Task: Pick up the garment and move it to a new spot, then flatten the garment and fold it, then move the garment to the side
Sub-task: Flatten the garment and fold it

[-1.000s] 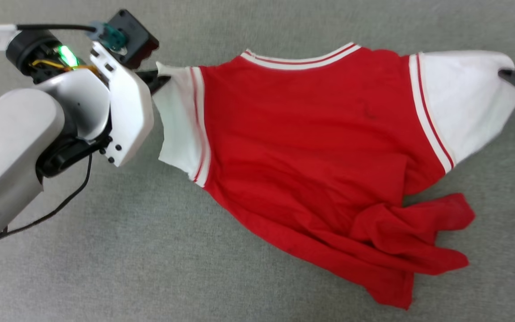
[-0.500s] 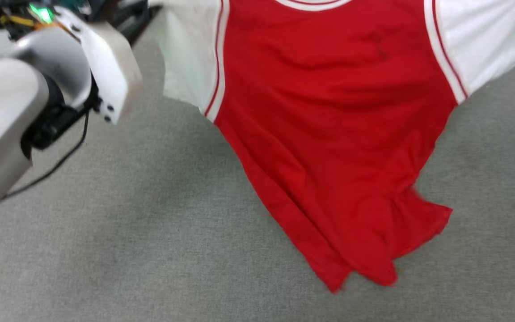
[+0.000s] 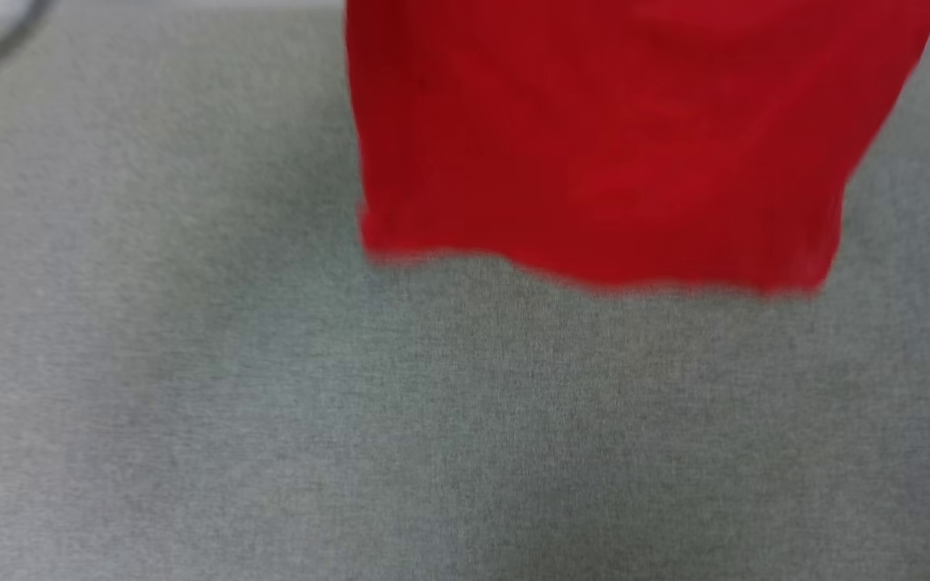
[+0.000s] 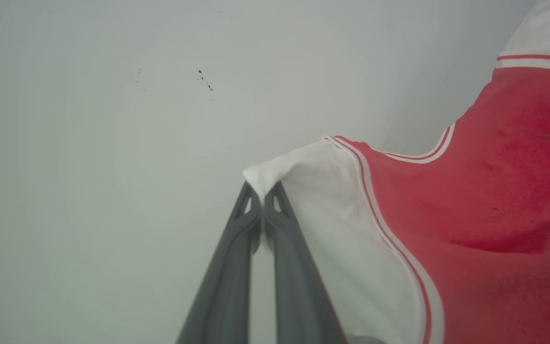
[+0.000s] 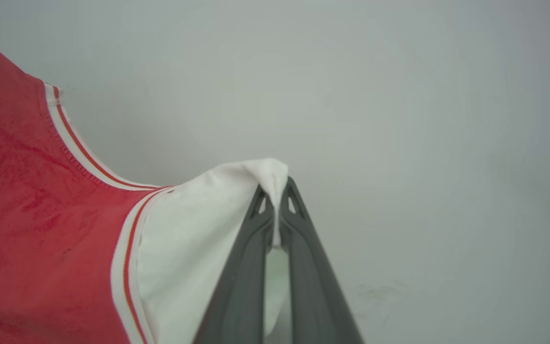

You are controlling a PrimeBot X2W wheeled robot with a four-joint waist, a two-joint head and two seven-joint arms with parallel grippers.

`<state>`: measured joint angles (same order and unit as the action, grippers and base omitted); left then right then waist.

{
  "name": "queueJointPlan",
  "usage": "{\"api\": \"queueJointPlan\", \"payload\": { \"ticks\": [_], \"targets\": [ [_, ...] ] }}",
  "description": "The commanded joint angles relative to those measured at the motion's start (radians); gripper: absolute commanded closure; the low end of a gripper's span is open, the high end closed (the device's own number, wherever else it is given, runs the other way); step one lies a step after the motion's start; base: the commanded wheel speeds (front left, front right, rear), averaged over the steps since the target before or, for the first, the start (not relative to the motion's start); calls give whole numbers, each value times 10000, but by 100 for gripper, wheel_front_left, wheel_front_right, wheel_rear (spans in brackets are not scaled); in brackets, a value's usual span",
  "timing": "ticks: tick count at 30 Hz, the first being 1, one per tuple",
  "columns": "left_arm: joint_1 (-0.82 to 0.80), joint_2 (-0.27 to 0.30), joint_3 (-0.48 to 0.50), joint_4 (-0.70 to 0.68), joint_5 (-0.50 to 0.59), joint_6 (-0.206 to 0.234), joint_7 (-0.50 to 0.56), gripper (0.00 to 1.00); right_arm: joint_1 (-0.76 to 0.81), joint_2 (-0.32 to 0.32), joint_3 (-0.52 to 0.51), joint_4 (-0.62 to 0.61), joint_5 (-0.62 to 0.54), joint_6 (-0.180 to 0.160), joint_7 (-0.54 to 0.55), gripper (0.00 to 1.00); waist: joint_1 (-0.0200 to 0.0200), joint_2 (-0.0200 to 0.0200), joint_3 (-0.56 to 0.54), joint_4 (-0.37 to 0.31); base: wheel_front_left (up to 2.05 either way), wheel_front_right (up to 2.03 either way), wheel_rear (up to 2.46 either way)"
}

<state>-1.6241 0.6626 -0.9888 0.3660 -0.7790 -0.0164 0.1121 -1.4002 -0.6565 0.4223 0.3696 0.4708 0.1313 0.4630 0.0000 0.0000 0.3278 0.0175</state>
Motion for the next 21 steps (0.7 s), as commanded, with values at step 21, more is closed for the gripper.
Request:
{"api": "queueJointPlan", "payload": {
  "ticks": [21],
  "targets": [
    [-3149,-1133,732,3747,446,-759,-1705,100,-4425,1734,565,3624,-1644,-11,-1757,100,0,0,2864,-84,0,0,0]
  ]
}}
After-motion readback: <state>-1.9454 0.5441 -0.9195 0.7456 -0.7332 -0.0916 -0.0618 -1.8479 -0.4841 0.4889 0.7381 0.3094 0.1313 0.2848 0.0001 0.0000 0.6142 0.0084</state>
